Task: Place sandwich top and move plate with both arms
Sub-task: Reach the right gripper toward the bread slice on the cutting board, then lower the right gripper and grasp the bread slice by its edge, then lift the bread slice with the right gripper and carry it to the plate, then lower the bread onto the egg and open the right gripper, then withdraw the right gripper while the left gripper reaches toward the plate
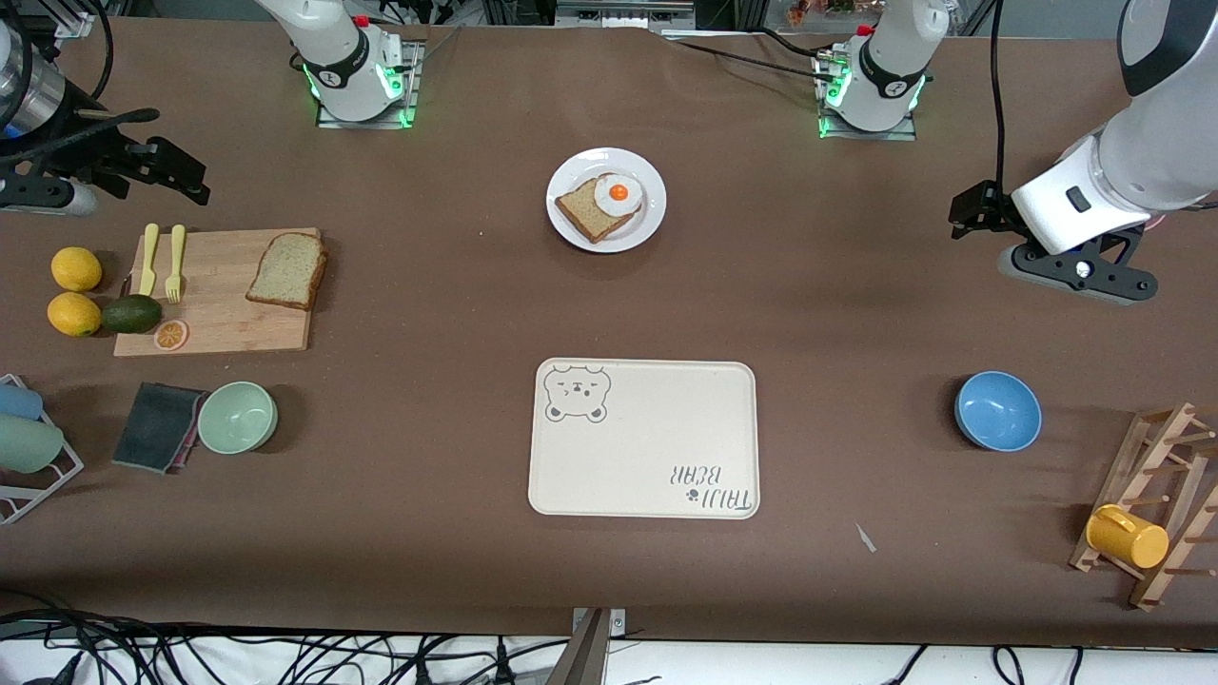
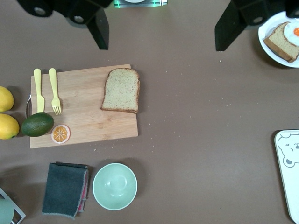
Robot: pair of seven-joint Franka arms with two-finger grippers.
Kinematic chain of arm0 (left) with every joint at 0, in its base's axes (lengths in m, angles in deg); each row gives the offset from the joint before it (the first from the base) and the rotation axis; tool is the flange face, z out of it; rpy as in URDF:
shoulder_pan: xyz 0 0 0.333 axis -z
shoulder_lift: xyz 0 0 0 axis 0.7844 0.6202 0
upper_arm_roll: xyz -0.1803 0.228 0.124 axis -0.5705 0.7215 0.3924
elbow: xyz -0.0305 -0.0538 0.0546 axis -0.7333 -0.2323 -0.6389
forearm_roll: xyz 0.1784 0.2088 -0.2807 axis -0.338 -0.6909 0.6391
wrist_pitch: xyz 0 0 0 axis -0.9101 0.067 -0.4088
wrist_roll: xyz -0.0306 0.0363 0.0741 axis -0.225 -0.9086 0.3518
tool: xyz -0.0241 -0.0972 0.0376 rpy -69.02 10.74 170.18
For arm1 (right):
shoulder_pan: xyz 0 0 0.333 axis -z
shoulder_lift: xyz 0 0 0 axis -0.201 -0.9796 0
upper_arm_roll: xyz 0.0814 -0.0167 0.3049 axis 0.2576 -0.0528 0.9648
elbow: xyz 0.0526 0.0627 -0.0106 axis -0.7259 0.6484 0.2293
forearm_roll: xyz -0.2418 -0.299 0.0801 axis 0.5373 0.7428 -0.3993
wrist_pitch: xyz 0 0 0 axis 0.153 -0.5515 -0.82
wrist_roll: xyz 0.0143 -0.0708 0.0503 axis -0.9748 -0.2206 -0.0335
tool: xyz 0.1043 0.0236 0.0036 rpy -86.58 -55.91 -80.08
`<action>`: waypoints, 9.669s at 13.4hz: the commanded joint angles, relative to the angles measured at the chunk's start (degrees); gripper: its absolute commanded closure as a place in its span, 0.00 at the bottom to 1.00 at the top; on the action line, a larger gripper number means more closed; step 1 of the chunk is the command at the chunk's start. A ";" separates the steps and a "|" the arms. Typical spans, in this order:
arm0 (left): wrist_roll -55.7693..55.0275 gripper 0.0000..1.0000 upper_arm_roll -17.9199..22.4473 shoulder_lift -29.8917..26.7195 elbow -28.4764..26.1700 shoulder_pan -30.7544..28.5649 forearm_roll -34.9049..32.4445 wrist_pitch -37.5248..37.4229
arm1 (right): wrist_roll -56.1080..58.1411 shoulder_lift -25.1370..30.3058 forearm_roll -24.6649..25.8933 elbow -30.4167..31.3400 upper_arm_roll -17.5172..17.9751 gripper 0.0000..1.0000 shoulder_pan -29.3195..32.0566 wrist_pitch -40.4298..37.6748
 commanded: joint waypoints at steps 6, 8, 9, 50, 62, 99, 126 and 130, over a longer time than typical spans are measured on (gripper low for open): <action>-0.44 0.00 -0.13 -0.43 0.34 -0.12 1.35 -0.75 | 0.60 -0.23 -0.44 -0.99 0.68 0.00 0.61 -0.04; -0.44 0.00 0.13 -0.96 0.34 -0.21 2.49 -0.75 | 0.25 -0.23 -0.44 -0.99 0.77 0.00 0.61 0.13; -0.44 0.00 0.31 -1.31 0.34 -0.21 2.58 -0.75 | 0.07 -0.23 -0.53 -0.99 0.94 0.00 0.61 0.22; 0.00 0.00 0.31 -1.22 0.25 -0.65 2.76 -0.66 | -41.85 -23.51 47.98 38.39 7.80 0.21 0.52 39.51; 0.53 0.00 0.31 -1.23 0.16 -1.35 2.76 -0.75 | -40.89 -21.59 47.11 36.37 8.50 1.00 0.43 37.67; 0.62 0.00 -0.39 -1.05 0.43 -2.06 4.96 -2.33 | -63.98 -39.50 48.23 5.60 35.13 1.00 -40.61 22.71; 0.53 0.00 0.40 7.28 -2.03 -5.31 19.86 -11.39 | -14.53 0.21 -0.42 11.15 -0.82 0.00 -17.53 16.14; -0.25 0.00 -7.21 10.64 -11.04 -2.59 23.76 3.41 | -10.39 0.04 -5.37 8.17 -4.49 0.00 -14.42 13.16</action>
